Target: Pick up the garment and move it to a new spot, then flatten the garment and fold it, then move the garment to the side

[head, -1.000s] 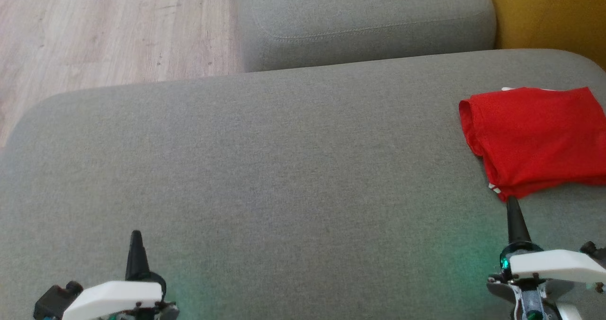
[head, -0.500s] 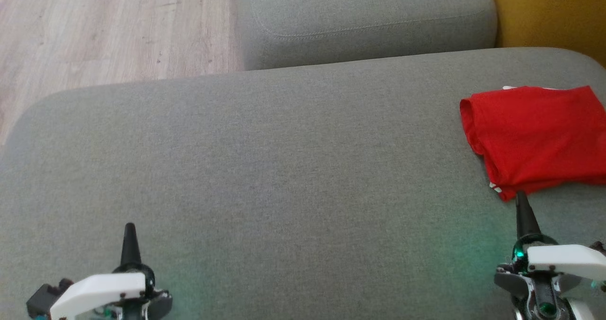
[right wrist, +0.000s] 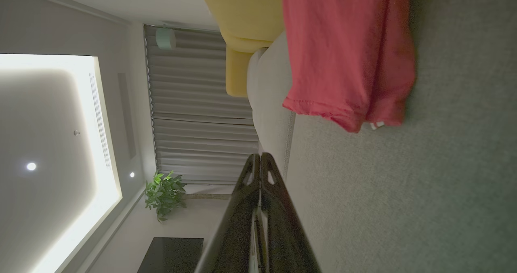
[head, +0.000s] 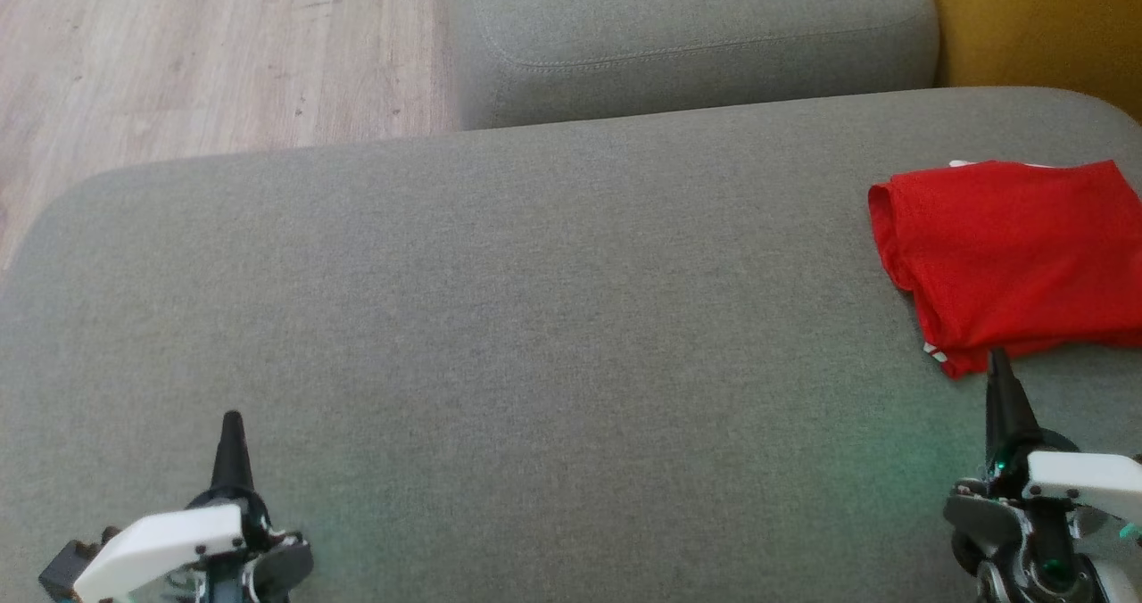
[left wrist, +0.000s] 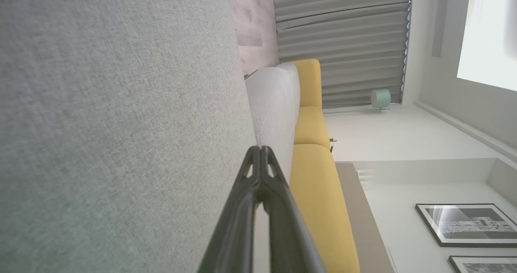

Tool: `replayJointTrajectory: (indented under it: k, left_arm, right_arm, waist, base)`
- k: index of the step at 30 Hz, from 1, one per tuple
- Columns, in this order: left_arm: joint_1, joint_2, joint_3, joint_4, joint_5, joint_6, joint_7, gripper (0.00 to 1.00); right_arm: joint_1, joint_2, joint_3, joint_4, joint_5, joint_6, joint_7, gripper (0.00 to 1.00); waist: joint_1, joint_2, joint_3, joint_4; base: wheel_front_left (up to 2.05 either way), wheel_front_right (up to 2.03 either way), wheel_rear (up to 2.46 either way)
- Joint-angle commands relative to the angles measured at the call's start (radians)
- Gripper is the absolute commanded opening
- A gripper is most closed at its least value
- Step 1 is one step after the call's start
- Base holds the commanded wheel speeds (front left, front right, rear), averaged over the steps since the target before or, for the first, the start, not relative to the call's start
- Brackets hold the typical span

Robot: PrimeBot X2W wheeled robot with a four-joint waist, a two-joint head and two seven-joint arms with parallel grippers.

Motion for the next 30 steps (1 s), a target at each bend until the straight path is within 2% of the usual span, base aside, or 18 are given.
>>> replayJointTrajectory:
  k: [1, 8, 30]
  left_arm:
    - [-0.067, 0.014, 0.044, -0.024, -0.032, -0.014, 0.013, 0.0]
    - [-0.082, 0.013, 0.065, -0.018, -0.113, -0.03, 0.034, 0.0]
    - [-0.083, 0.006, 0.075, -0.017, -0.108, -0.03, 0.042, 0.0]
  right_arm:
    - [-0.06, -0.004, 0.011, -0.038, 0.037, -0.001, 0.011, 0.0]
    - [-0.069, -0.002, -0.006, -0.04, 0.119, -0.001, 0.032, 0.0]
    - [-0.07, 0.003, -0.015, -0.039, 0.115, -0.001, 0.039, 0.0]
  waist:
    - [0.0, 0.0, 0.0, 0.0]
    - [0.0, 0.0, 0.002, 0.001]
    - [0.0, 0.0, 0.002, 0.001]
  base:
    - [0.0, 0.0, 0.0]
    - [0.0, 0.0, 0.0]
    - [0.0, 0.0, 0.0]
